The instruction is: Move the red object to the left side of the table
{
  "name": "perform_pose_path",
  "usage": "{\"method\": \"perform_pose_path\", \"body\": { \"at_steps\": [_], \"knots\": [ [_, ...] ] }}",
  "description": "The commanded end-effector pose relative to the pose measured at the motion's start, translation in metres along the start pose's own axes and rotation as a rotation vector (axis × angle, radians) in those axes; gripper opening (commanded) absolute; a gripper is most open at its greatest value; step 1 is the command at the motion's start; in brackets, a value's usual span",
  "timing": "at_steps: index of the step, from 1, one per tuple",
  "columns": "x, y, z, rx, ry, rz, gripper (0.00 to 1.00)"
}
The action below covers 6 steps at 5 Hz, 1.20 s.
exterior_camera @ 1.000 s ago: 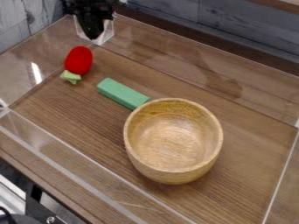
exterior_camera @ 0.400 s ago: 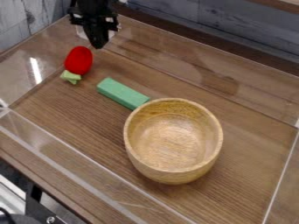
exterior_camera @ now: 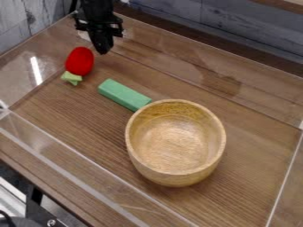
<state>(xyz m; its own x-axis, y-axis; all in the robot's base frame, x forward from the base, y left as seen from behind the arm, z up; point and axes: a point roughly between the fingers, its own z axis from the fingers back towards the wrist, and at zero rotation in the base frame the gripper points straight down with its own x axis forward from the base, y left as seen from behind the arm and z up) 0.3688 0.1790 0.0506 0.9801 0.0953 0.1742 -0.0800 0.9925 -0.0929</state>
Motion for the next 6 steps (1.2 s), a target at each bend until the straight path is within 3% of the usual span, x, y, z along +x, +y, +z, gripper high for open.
{"method": "perform_pose_path", "body": {
  "at_steps": [1,6],
  "knots": [
    [0.009,0.0,0.013,0.023,-0.045,-0.02,0.0],
    [0.005,-0.008,0.002,-0.001,-0.031,-0.032,0.0]
  ]
}}
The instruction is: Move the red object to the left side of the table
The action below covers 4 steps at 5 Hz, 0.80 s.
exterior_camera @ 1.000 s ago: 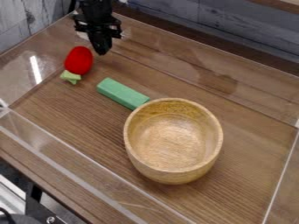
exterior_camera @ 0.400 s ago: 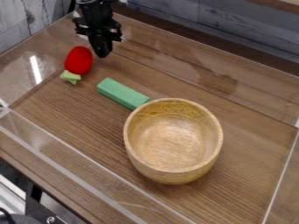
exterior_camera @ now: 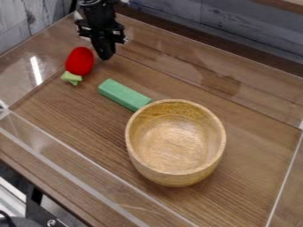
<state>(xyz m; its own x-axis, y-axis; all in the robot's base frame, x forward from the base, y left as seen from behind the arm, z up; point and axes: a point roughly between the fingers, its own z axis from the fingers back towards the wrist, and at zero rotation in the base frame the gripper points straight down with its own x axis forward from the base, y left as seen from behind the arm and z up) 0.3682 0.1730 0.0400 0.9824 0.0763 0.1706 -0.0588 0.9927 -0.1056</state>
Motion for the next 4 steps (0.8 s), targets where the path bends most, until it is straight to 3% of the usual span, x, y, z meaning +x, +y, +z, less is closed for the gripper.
{"method": "perform_pose_path", "body": {
  "at_steps": [1,2,3,4],
  "knots": [
    [0.0066,-0.004,0.0111,0.011,-0.034,-0.016,0.0],
    [0.0056,-0.0018,0.009,0.007,-0.028,-0.008,0.0],
    [0.0046,-0.001,0.0113,0.004,-0.025,-0.001,1.0],
    [0.0038,-0.0011,0.0161,0.001,-0.025,0.006,1.0]
  ]
}}
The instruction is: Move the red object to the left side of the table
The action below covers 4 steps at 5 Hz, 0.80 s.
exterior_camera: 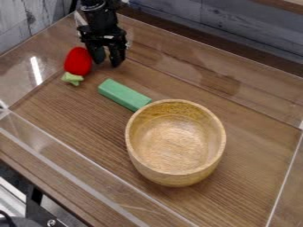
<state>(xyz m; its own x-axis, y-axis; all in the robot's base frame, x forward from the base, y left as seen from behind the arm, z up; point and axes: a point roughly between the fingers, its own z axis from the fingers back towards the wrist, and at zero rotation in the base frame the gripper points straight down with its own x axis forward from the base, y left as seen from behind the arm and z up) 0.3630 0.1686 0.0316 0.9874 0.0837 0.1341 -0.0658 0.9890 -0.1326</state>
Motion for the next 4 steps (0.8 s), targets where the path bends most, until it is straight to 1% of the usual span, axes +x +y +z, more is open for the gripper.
{"method": "perform_pose_path", "body": {
  "at_steps": [1,3,4],
  "knots": [
    [0.011,-0.005,0.041,0.017,-0.082,-0.008,1.0],
    [0.011,-0.018,0.074,-0.004,-0.125,-0.016,1.0],
    [0.008,-0.023,0.076,-0.013,-0.123,-0.035,1.0]
  ]
}}
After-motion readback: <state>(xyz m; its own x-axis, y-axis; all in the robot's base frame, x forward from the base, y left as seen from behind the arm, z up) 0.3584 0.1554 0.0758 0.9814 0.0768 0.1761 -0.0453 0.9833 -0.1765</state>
